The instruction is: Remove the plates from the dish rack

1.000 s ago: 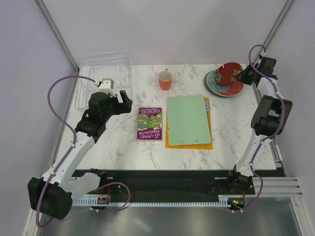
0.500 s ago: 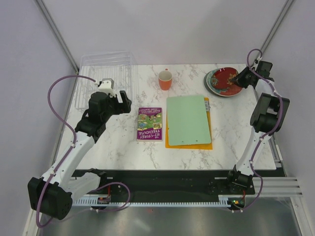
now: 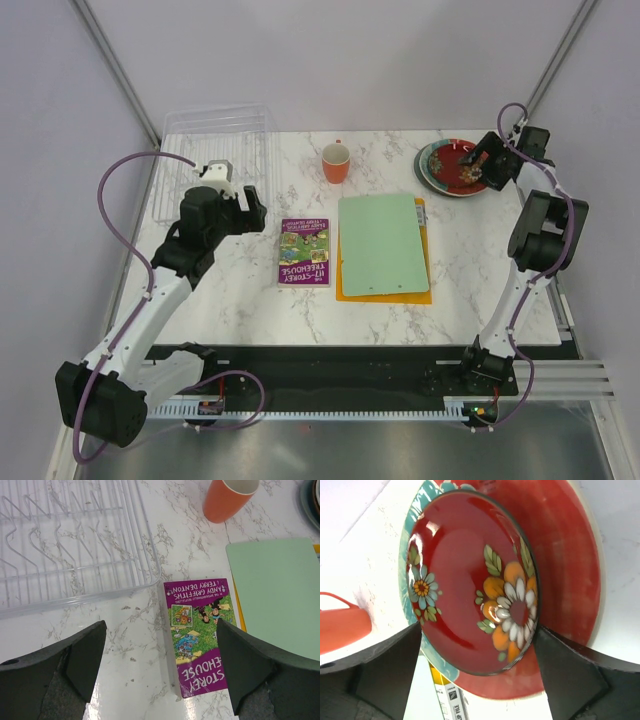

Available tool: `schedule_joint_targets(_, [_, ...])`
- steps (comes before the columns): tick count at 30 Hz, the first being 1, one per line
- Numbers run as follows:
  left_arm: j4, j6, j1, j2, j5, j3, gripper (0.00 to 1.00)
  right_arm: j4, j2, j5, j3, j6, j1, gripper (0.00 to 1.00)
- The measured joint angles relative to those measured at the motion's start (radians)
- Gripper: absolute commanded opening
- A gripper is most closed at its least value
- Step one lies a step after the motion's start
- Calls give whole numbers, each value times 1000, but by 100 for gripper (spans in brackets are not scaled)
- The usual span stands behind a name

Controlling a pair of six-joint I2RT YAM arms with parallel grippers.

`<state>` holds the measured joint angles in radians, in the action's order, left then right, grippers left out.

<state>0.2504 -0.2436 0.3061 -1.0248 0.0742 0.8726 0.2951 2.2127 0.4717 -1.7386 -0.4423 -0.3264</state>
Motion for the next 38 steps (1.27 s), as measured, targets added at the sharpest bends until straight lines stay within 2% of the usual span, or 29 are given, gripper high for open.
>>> schedule_joint_targets(7, [28, 8, 0, 0, 3, 7, 100, 72, -80, -89, 44, 62, 3, 98])
schedule_joint_targets(11, [71, 18, 0, 0, 29, 21, 100, 109, -209, -173, 129, 117, 13, 98])
schedule_joint_targets(16, [103, 25, 0, 13, 53, 28, 100, 121, -514, -287, 282, 193, 84, 98])
schedule_joint_targets(23, [126, 24, 0, 94, 82, 28, 100, 58, -986, -395, 591, 261, 364, 98])
schedule_joint_targets(29, [138, 15, 0, 177, 149, 22, 100, 2, -1334, -446, 902, 264, 385, 98])
schedule_joint_targets(33, [137, -13, 0, 229, 177, -13, 100, -9, -1468, -452, 1010, 264, 402, 98])
schedule_joint_targets(38, [149, -31, 0, 304, 193, -80, 100, -27, -1481, -480, 1015, 265, 412, 98])
